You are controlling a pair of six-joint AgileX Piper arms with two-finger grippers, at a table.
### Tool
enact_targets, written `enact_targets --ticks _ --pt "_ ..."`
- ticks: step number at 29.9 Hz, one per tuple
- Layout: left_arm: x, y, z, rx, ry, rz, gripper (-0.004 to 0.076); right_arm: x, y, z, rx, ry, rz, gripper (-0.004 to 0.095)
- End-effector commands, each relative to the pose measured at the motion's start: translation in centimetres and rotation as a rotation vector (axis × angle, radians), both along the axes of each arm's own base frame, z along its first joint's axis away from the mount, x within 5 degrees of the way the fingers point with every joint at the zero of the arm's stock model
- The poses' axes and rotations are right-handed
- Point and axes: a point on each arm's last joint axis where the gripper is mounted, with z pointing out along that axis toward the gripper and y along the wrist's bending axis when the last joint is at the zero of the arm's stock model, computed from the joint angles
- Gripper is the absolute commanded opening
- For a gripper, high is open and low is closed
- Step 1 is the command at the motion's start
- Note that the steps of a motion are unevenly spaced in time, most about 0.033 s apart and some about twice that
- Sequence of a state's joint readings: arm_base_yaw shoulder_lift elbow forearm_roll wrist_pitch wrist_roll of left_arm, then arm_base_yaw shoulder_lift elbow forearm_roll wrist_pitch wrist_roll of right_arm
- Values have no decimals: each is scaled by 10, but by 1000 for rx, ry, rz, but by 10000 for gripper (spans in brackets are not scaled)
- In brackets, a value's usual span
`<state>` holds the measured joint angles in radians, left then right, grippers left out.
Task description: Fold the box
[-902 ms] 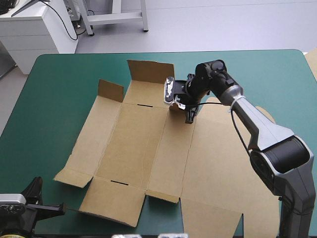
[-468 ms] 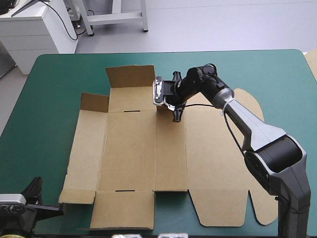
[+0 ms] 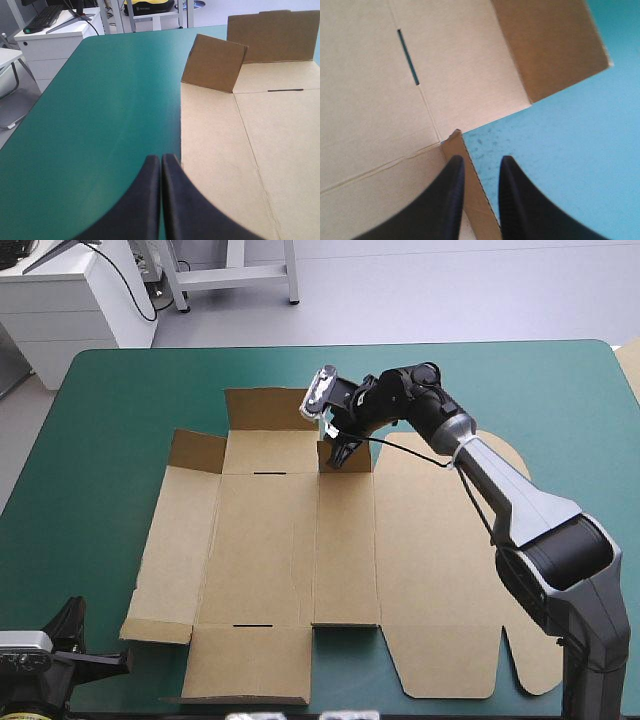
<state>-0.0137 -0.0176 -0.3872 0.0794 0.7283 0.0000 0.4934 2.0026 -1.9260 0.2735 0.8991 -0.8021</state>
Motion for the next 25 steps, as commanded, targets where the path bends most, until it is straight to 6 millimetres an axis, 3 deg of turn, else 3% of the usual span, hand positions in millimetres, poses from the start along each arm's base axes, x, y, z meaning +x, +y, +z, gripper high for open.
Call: enact_targets --ticks 1,6,10,18,25 --pt "-2 0 14 5 -105 -10 -8 -16 -13 67 144 -109 -132 -22" --pt "-2 1 18 19 -106 -3 -8 -22 -36 84 203 -21 -353 -21" --pt "1 7 31 94 -5 57 -8 -29 -59 80 131 131 -434 -21" --pt "23 21 81 282 73 167 -8 -28 -109 73 88 261 -643 -21" --pt "54 22 88 307 206 168 -8 -65 -153 61 48 317 -725 -20"
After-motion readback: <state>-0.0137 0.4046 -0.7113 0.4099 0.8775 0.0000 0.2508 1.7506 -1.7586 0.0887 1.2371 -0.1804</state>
